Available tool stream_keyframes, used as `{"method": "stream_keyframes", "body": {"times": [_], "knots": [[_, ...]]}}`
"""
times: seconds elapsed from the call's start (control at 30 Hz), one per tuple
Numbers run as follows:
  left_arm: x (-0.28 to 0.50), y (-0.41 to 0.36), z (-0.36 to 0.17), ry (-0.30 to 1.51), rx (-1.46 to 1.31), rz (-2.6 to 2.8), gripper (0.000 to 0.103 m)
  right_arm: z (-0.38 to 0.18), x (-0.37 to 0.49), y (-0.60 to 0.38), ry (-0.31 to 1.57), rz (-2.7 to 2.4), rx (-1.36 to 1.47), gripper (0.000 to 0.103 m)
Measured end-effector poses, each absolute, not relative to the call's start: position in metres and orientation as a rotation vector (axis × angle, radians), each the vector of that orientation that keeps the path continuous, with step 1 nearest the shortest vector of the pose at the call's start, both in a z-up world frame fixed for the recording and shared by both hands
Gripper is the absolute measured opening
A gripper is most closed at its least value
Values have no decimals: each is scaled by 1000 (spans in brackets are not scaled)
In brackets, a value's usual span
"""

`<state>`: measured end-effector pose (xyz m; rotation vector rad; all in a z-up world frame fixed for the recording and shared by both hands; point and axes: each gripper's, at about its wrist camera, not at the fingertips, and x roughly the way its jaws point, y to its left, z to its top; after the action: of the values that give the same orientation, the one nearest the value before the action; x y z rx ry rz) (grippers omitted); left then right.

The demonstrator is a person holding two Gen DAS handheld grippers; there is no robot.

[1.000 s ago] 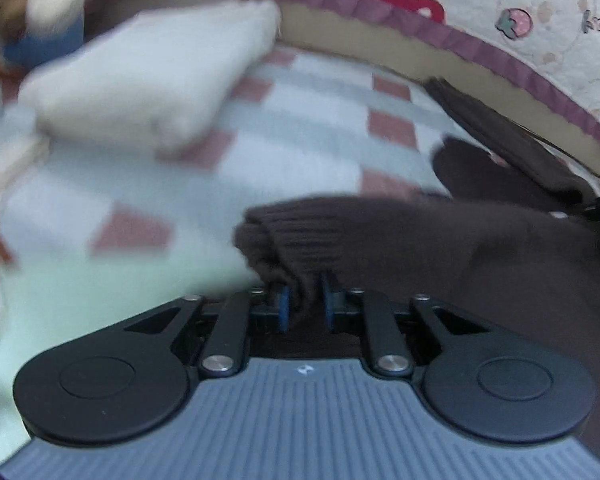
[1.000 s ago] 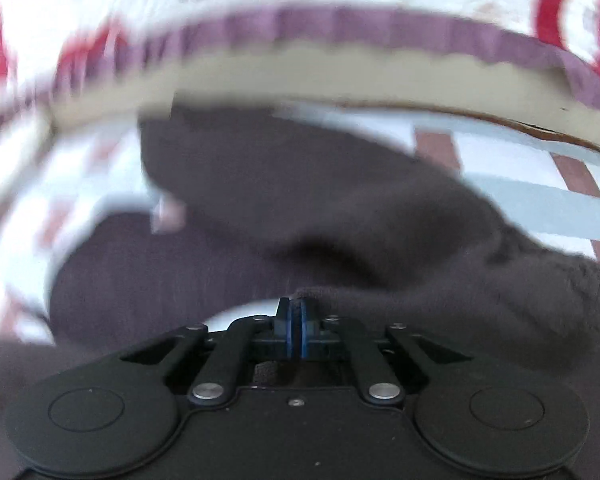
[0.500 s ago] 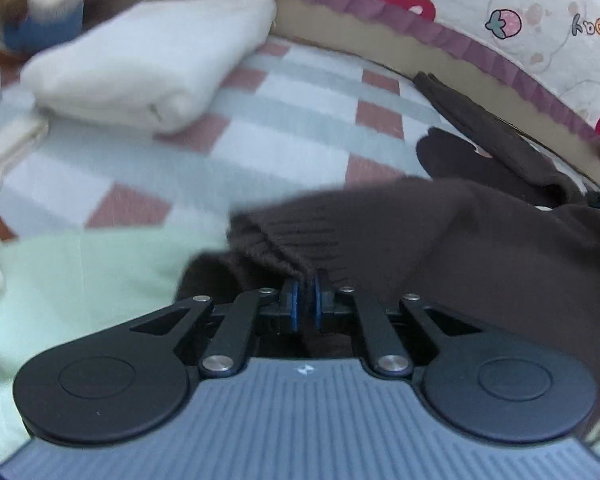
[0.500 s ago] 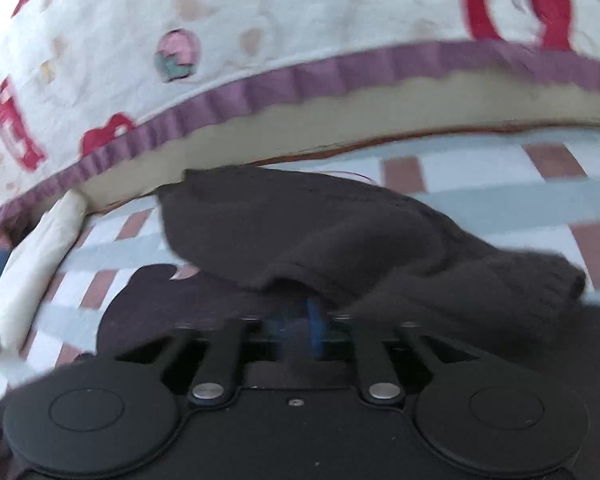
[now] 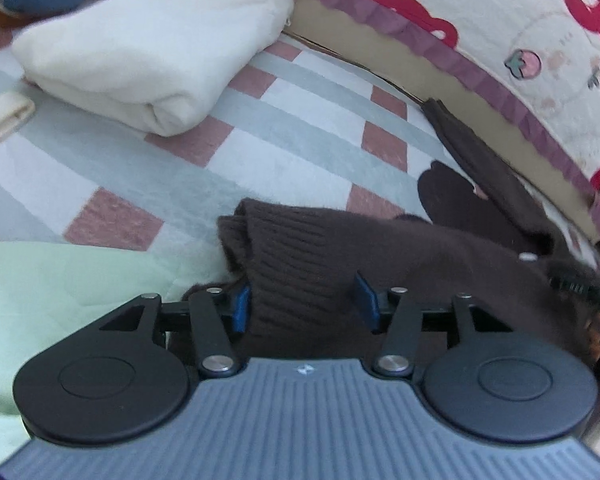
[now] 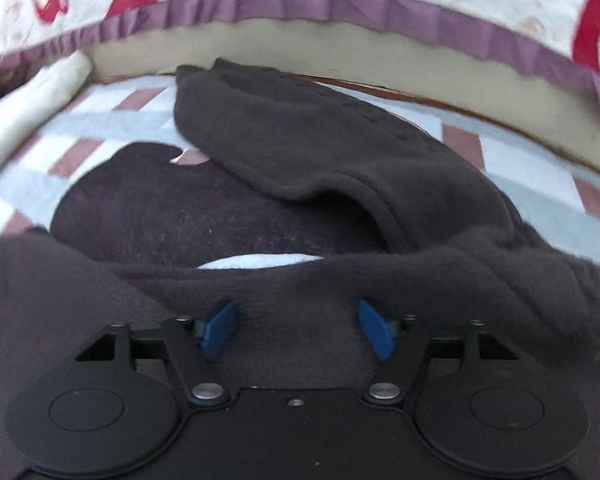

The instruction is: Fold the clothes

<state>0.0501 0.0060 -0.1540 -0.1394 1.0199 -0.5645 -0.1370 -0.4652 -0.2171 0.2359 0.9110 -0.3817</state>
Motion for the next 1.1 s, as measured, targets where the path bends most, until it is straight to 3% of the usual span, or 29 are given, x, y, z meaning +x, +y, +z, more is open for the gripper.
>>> {"method": "stream_keyframes", "body": {"times": [0.17,0.2,0.23,0.27,0.3,0.33,0.43,0.67,0.87,0.9,0.97,1.0,1.03,1.07,1.1], "knots": [[82,-16,-178,1081,-168,-583,61,-222,-140,-466,855,-355,215,84],[88,-21,-181,1093,-155,-596,59,-222,-141,-466,847,-349,216,82],[93,-26,-184,1106,-143,-608,51,-220,-141,-466,842,-341,209,78],[99,-32,-187,1118,-131,-621,37,-218,-141,-463,833,-316,186,58],[104,-37,-189,1124,-116,-633,9,-216,-142,-461,825,-299,163,20],[101,-40,-184,1089,-89,-641,10,-213,-142,-458,820,-304,145,7],[91,-44,-163,963,-57,-652,9,-201,-148,-451,767,-333,123,6],[64,-30,-91,615,-75,-611,9,-129,-171,-462,438,-424,204,5],[112,-22,-44,499,-96,-525,10,-100,-131,-468,248,-391,207,1],[127,-27,-47,509,-79,-478,16,-100,-121,-469,227,-390,219,2],[157,-41,-70,576,26,-356,44,-104,-102,-482,280,-382,316,10],[166,-45,-83,627,77,-291,51,-106,-96,-488,304,-376,365,10],[173,-49,-96,672,123,-237,49,-106,-101,-494,318,-367,419,10],[168,-49,-104,683,139,-246,49,-106,-108,-500,328,-361,462,18],[162,-49,-112,692,152,-260,53,-105,-118,-503,332,-366,468,38]]}}
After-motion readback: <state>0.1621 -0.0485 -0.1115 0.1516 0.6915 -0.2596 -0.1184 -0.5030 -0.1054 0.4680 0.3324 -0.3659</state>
